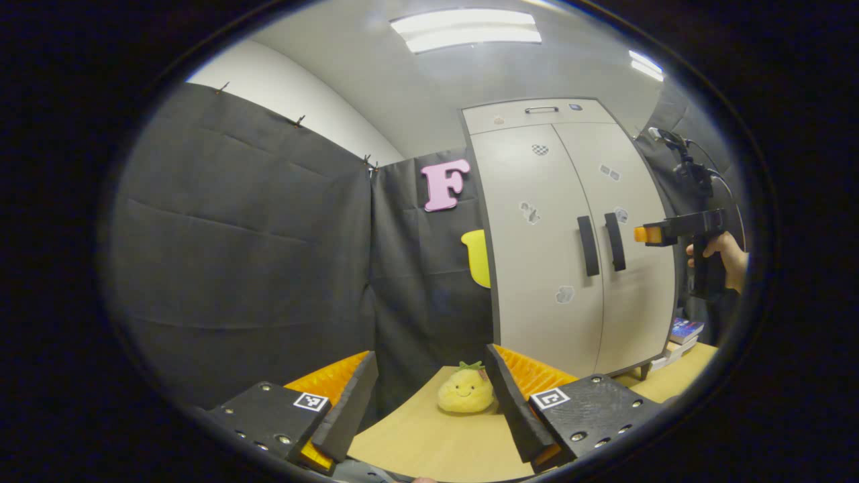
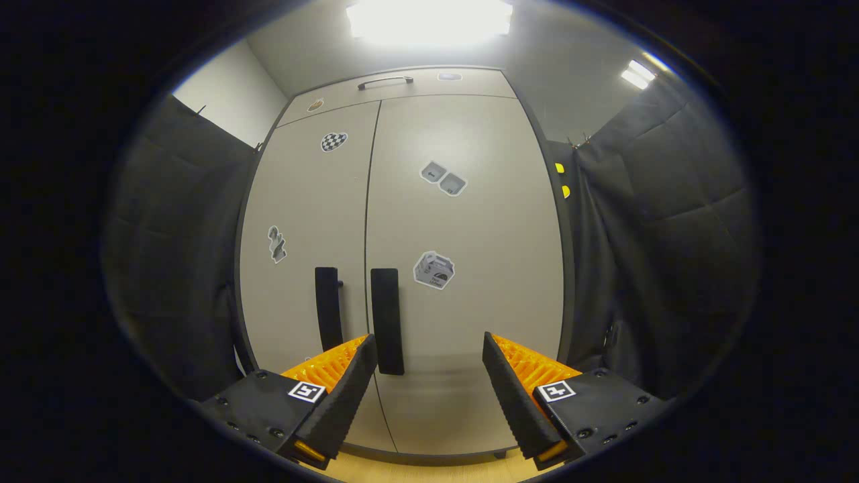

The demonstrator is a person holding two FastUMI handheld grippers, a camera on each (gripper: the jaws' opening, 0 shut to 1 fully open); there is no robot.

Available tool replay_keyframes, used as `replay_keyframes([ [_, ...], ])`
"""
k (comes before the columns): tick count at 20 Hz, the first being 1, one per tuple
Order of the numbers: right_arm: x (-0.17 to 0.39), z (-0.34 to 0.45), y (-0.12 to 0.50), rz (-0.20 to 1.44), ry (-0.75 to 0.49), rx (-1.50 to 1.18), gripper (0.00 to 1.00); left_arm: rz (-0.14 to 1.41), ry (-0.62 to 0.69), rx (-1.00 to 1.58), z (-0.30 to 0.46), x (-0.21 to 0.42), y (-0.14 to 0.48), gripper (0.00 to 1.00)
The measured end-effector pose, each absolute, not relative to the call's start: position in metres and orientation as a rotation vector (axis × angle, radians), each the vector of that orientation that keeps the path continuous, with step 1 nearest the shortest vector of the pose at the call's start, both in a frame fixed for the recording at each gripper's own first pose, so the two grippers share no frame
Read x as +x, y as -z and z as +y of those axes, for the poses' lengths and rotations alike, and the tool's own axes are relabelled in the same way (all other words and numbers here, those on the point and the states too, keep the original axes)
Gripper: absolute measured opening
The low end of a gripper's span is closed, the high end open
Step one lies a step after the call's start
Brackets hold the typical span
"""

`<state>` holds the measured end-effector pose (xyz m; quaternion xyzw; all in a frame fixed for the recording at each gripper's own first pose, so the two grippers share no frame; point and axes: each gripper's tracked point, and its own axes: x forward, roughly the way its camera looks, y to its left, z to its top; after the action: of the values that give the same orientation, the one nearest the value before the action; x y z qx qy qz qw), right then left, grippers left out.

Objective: Open the right door of the double-door shoe cabinet with the right hand, and open the left door with the left hand.

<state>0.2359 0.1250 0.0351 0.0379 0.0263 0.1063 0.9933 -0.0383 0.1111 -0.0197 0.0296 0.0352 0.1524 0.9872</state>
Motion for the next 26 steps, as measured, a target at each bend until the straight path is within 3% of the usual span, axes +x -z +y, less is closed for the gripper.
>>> replay_keyframes([
  [10, 0.294, 0.169, -0.009, 0.178, -0.243, 0.059, 0.98, 0.110, -0.382, 0.050, 0.134, -0.054, 0.030, 0.93],
  [11, 0.298, 0.174, -0.007, 0.187, -0.254, 0.061, 0.91, 0.113, -0.387, 0.049, 0.136, -0.054, 0.031, 0.93],
  [14, 0.305, 0.184, -0.004, 0.206, -0.268, 0.074, 0.85, 0.121, -0.405, 0.050, 0.139, -0.058, 0.034, 0.93],
  [16, 0.310, 0.189, -0.005, 0.209, -0.268, 0.072, 0.73, 0.127, -0.417, 0.054, 0.144, -0.061, 0.035, 0.93],
  [18, 0.312, 0.186, -0.008, 0.214, -0.244, 0.053, 0.73, 0.129, -0.427, 0.055, 0.150, -0.065, 0.035, 0.93],
  [20, 0.318, 0.188, -0.009, 0.200, -0.226, 0.046, 0.39, 0.129, -0.436, 0.053, 0.154, -0.070, 0.034, 0.94],
  [21, 0.315, 0.188, -0.008, 0.207, -0.222, 0.042, 0.39, 0.129, -0.438, 0.050, 0.154, -0.071, 0.035, 0.94],
  [24, 0.316, 0.188, -0.006, 0.212, -0.205, 0.059, 0.25, 0.120, -0.436, 0.059, 0.152, -0.074, 0.031, 0.94],
  [25, 0.318, 0.189, -0.007, 0.214, -0.203, 0.053, 0.15, 0.116, -0.434, 0.061, 0.152, -0.074, 0.028, 0.94],
  [26, 0.315, 0.187, -0.009, 0.224, -0.201, 0.054, 0.14, 0.112, -0.432, 0.061, 0.150, -0.077, 0.027, 0.94],
])
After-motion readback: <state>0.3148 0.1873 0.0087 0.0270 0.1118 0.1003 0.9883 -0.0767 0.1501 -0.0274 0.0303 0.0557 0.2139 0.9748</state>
